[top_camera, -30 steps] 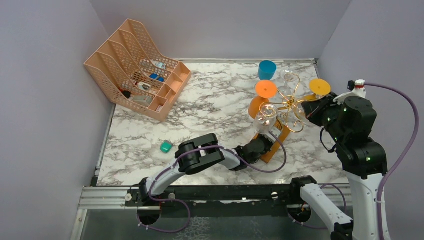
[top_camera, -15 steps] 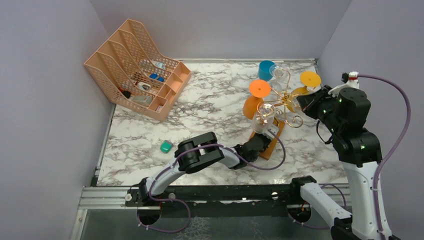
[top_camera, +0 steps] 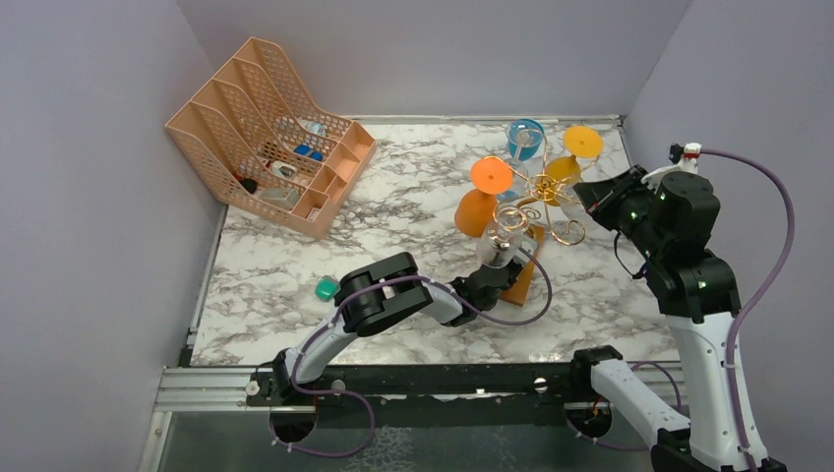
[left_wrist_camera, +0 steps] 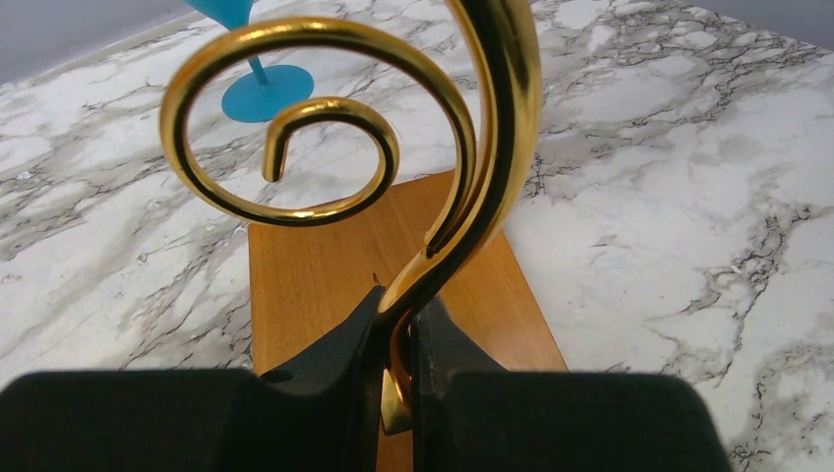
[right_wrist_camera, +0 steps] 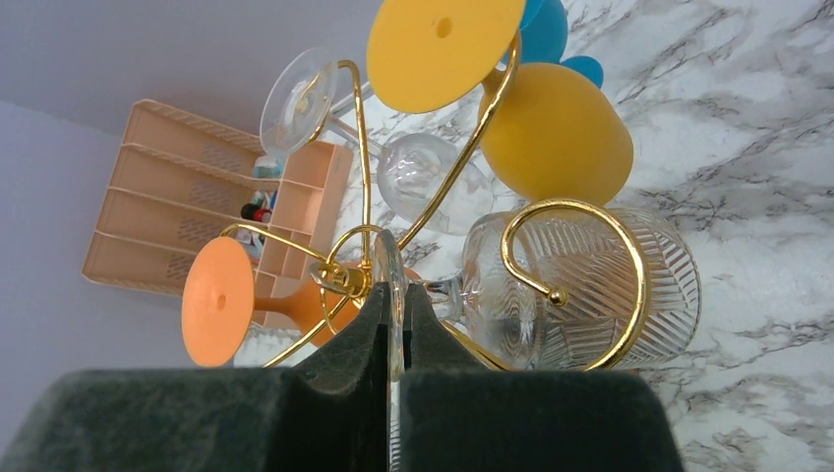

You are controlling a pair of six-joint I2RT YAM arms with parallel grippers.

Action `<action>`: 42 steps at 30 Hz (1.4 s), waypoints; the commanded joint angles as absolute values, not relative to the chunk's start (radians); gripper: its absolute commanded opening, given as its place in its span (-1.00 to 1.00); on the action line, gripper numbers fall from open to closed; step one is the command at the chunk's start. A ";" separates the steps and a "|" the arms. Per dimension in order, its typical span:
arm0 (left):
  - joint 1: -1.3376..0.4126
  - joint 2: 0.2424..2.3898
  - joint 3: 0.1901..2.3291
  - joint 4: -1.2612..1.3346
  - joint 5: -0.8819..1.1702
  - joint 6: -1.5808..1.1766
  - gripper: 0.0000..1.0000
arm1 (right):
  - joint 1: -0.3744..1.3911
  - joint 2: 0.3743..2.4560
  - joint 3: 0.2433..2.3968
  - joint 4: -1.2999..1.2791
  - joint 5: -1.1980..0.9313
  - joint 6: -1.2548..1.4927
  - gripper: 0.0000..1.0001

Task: Place the wine glass upside down on the wine glass rack
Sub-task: Turn the wine glass upside down at the wine rack.

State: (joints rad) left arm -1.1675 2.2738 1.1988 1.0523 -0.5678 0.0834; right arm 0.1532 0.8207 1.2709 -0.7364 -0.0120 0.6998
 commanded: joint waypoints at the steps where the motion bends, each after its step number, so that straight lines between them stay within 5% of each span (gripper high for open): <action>1: -1.124 2.215 1.207 1.029 -0.598 0.153 -1.00 | 0.157 0.769 1.244 -0.679 -0.036 0.780 -0.98; 42: -1.095 2.175 1.187 0.845 -0.573 0.057 -1.00 | 0.158 0.644 1.108 -0.582 0.232 0.873 -0.98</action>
State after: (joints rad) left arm -1.1393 2.2162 1.1965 0.8848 -0.4980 0.0067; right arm 0.1532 0.6598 1.0946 -0.6060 0.2016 0.8642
